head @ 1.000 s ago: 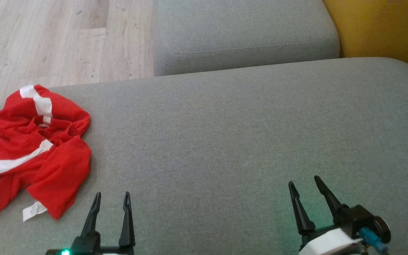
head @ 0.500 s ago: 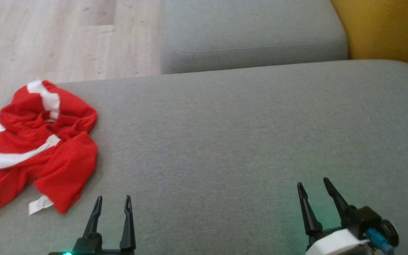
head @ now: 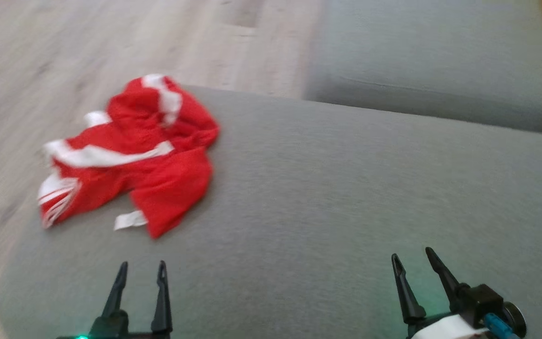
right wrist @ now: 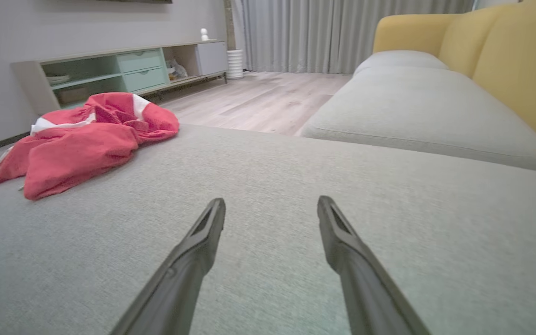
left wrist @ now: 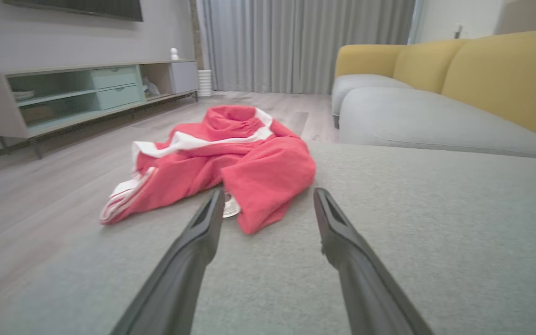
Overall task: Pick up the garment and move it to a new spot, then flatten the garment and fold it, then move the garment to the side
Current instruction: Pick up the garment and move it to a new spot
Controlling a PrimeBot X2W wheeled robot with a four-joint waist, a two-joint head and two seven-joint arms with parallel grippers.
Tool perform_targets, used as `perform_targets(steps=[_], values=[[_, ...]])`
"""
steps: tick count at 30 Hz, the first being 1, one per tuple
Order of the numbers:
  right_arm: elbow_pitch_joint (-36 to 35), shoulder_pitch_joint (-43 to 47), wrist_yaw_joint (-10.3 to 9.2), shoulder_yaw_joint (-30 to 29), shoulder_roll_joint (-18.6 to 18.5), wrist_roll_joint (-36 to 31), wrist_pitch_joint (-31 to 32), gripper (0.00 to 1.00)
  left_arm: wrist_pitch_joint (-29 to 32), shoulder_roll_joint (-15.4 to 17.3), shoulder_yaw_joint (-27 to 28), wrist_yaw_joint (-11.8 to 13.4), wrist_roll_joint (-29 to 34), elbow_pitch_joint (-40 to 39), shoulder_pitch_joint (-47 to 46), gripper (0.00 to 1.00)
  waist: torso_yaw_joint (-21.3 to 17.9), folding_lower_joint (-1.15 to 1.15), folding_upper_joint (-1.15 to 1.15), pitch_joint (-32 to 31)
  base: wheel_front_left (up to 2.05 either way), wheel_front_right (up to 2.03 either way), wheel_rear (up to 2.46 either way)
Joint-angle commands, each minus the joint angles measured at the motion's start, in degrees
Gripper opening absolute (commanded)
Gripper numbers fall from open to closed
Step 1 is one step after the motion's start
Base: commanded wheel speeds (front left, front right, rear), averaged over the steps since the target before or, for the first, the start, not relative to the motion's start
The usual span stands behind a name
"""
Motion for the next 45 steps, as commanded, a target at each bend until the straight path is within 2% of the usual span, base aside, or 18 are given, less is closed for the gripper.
perform_targets(steps=[1,6,9,16,22,27,33,39,42,45], values=[[-2.06,-2.78,-0.03,1.16,-0.54,0.34,-0.69,1.00,-0.70,-0.10,2.20,0.12,0.49,-2.10,-1.64,1.00,5.33,0.00,0.00,0.19,0.00,0.00,0.00],[-2.05,-2.74,-0.03,1.19,-0.54,0.46,-0.69,1.00,-0.70,-0.10,3.27,0.38,1.26,-2.71,-0.85,1.00,9.82,0.00,0.00,0.58,0.00,0.00,0.00],[-1.79,-3.68,-0.03,2.33,-0.54,0.02,-0.69,1.00,-0.70,-0.10,4.23,1.04,0.91,-3.81,-0.72,1.00,10.80,0.00,0.00,1.69,0.00,0.00,0.00],[-1.13,-5.56,-0.03,3.10,-0.54,-1.10,-0.69,1.00,-0.70,-0.10,4.93,2.91,0.80,-6.04,-0.45,1.00,12.00,0.00,0.00,3.34,0.00,0.00,0.00],[-1.21,-4.92,-0.03,2.32,-0.54,-1.86,-0.69,1.00,-0.70,0.17,5.42,2.75,2.06,-8.03,-1.25,1.00,12.66,0.00,0.00,4.15,0.00,0.00,0.00],[-1.79,-4.07,-0.03,0.78,-0.54,-4.02,-0.69,1.00,-0.70,1.86,6.96,2.25,2.48,-10.35,-4.78,1.00,12.36,0.00,0.00,6.69,0.00,0.00,0.00],[-2.66,-6.39,-0.03,-0.57,-1.01,-8.76,-0.69,1.00,-0.70,4.15,8.92,2.23,3.21,-15.07,-13.17,1.00,9.45,0.00,0.00,13.30,0.00,0.00,0.00],[-4.03,-8.84,-0.03,-1.14,-5.62,-10.67,-0.69,1.00,-0.70,6.25,8.98,0.73,3.15,-16.91,-27.49,1.00,7.76,0.00,0.00,20.74,0.00,0.00,0.00],[-5.10,-10.06,-0.03,-1.46,-8.19,-11.01,-0.69,1.00,-0.70,7.41,9.03,-0.18,2.85,-9.90,-35.59,1.00,7.11,0.00,0.00,23.92,0.00,0.00,0.00],[-6.17,-10.94,-0.03,-1.68,-10.31,-11.20,-0.69,1.00,-0.11,7.94,8.95,-0.99,1.97,0.70,-44.68,1.00,6.49,0.00,0.00,26.42,0.00,0.00,0.00]])
